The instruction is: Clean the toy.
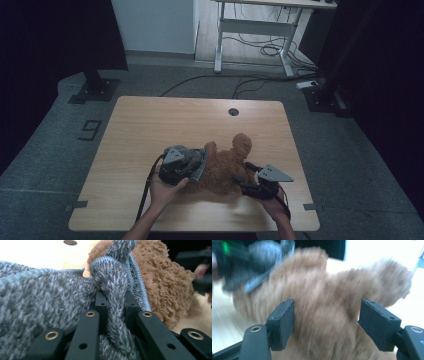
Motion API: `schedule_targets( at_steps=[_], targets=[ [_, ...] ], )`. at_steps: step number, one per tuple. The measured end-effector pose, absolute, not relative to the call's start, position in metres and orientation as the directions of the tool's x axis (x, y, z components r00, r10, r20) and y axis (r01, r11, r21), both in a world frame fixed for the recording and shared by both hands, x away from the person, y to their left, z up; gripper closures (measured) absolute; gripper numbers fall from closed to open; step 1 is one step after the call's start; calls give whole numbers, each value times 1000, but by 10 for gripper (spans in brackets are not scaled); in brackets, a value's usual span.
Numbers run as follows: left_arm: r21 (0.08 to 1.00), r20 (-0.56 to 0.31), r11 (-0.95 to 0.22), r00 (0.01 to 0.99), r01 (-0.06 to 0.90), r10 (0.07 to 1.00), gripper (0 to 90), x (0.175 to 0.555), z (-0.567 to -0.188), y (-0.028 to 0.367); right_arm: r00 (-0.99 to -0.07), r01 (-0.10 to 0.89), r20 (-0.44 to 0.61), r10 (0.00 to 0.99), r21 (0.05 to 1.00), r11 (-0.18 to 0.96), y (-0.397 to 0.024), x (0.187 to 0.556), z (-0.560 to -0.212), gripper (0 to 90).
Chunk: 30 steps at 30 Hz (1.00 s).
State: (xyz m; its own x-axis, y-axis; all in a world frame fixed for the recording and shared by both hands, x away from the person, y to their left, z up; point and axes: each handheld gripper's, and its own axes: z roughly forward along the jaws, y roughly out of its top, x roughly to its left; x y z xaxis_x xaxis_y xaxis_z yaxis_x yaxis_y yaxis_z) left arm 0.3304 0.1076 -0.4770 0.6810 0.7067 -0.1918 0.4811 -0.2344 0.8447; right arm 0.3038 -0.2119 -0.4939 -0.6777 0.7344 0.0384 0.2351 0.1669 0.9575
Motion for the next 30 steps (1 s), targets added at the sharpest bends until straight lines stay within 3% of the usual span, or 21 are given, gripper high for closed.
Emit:
schedule_targets(
  at_steps=[6,11,18,22,30],
  targets=[
    [853,-189,-237,698,466,691,788,319,-479,109,-686,194,6,728,965,175,-199,323,-448,233],
    [855,-192,-240,710,460,678,789,311,-480,112,-729,228,-3,684,942,247,-169,349,-428,190],
    [854,-225,-227,726,468,650,789,306,-483,118,-758,408,101,645,845,347,-173,356,-464,93],
    [855,-207,-242,730,458,651,789,304,-483,118,-769,423,153,621,850,314,-186,337,-476,77],
    [850,-237,-232,737,473,633,788,299,-484,120,-792,397,66,607,811,430,-178,317,-489,66]
  ],
)
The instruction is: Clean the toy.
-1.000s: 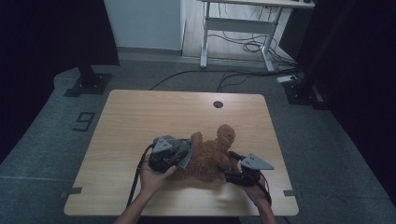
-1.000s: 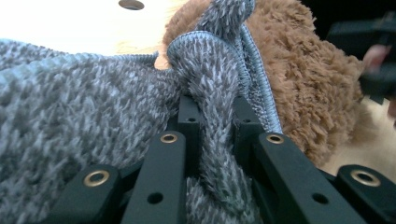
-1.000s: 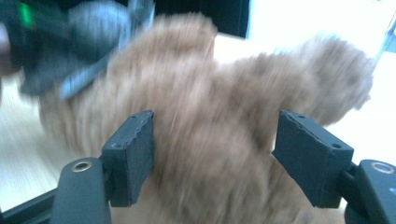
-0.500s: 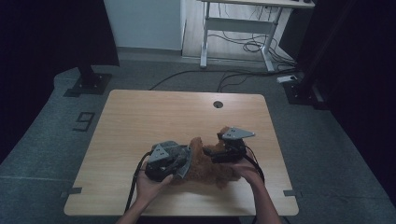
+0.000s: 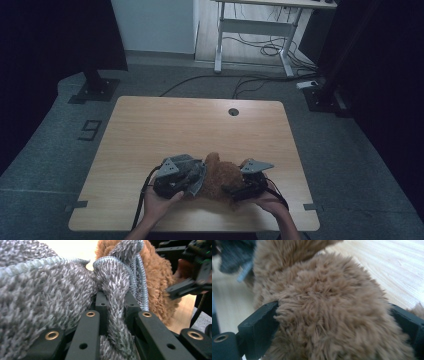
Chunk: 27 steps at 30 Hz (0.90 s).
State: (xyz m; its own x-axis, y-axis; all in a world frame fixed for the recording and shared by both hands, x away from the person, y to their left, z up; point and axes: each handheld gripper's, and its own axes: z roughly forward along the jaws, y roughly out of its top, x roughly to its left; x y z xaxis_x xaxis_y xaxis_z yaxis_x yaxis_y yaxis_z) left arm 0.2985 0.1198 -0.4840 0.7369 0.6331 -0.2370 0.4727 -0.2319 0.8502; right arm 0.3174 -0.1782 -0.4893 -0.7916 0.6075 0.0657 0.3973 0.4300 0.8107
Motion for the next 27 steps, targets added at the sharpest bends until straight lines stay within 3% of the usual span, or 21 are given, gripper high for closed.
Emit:
schedule_targets(
  at_steps=[5,10,14,27],
  targets=[
    [850,-243,-230,740,473,627,786,295,-485,120,-804,356,-21,594,783,510,-167,313,-503,96],
    [860,-251,-205,736,468,629,783,296,-485,120,-787,297,-84,611,816,495,-169,307,-505,328],
    [870,-242,-186,724,456,646,783,299,-483,120,-777,238,-124,618,850,470,-170,305,-503,428],
    [874,-234,-152,673,462,701,782,348,-472,124,-678,142,-266,685,867,477,-151,335,-493,539]
  ],
)
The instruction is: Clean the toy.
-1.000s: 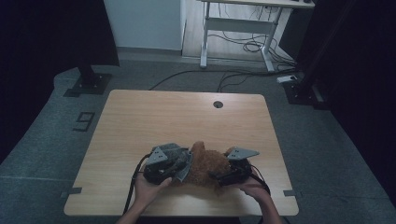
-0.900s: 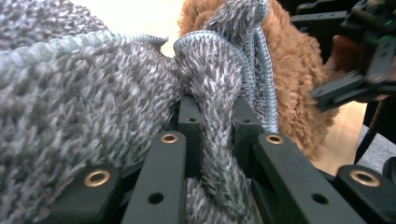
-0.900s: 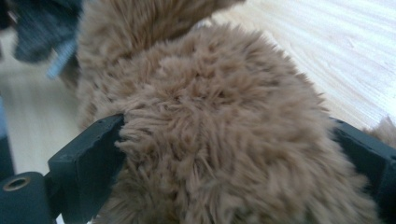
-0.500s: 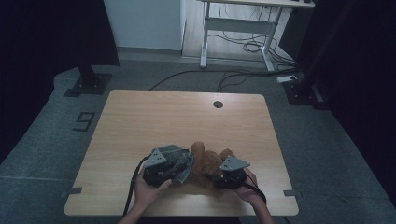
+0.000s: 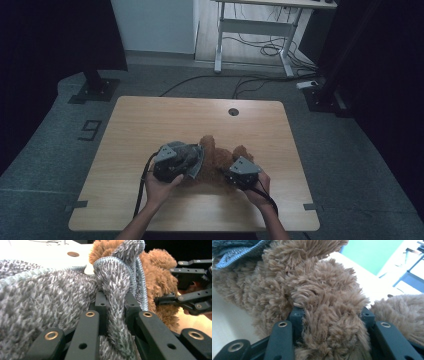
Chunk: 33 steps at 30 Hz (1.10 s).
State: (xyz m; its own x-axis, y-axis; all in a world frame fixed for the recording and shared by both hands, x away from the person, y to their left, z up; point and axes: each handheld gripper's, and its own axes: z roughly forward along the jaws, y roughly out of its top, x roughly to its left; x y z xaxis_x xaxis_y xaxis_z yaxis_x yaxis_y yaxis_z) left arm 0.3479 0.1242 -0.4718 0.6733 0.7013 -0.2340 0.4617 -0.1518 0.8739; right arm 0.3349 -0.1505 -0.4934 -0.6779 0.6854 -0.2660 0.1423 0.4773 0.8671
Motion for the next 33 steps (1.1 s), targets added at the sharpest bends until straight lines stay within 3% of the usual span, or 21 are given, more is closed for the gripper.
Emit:
schedule_targets(
  at_steps=[6,11,13,17,24,28,30,33],
  targets=[
    [867,-240,-155,670,473,703,782,357,-472,124,-682,173,-199,704,891,420,-154,348,-497,492],
    [866,-242,-159,677,473,695,783,345,-478,126,-696,221,-98,711,913,343,-164,337,-499,232],
    [869,-239,-162,682,468,691,784,338,-481,127,-701,230,-57,710,925,302,-168,331,-496,192],
    [873,-244,-155,689,462,682,784,327,-487,131,-700,241,28,713,950,199,-184,324,-483,183],
    [876,-257,-145,698,460,668,785,315,-494,134,-641,278,44,767,944,179,-206,324,-479,116],
    [874,-262,-148,706,462,658,786,310,-497,135,-677,365,107,728,908,206,-209,328,-493,100],
    [871,-261,-155,708,465,656,786,306,-500,136,-711,388,112,694,886,254,-205,327,-501,127],
    [866,-260,-165,707,471,657,787,306,-503,136,-734,403,134,666,875,269,-201,324,-511,243]
  ],
)
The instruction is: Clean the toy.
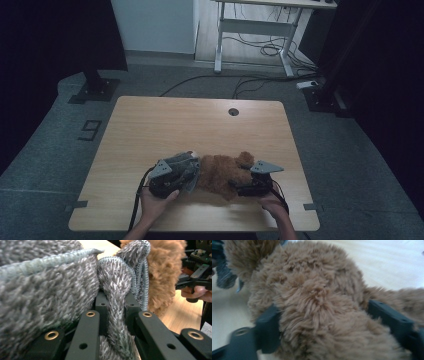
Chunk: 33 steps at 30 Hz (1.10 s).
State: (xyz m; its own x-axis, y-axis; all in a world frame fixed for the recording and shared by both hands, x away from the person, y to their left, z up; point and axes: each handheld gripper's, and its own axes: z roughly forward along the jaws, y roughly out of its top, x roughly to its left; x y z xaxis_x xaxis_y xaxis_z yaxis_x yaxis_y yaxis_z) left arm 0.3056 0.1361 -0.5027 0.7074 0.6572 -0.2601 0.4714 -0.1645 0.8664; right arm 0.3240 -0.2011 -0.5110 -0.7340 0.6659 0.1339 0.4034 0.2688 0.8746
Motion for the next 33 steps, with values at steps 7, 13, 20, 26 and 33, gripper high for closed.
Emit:
schedule_targets(
  at_steps=[7,13,20,26,33],
  targets=[
    [864,-256,-162,693,477,674,788,318,-502,129,-716,352,59,695,891,287,-197,324,-519,456],
    [857,-264,-154,676,491,688,787,333,-500,126,-650,326,32,759,914,241,-194,339,-525,461],
    [876,-297,-108,702,470,647,775,322,-471,128,-658,343,79,749,917,205,-201,335,-526,433],
    [914,-218,-156,777,374,590,767,318,-425,89,-654,333,59,754,917,218,-200,333,-521,439],
    [872,-182,-288,807,397,562,759,336,-428,21,-650,333,54,758,917,220,-199,330,-520,437]
  ],
)
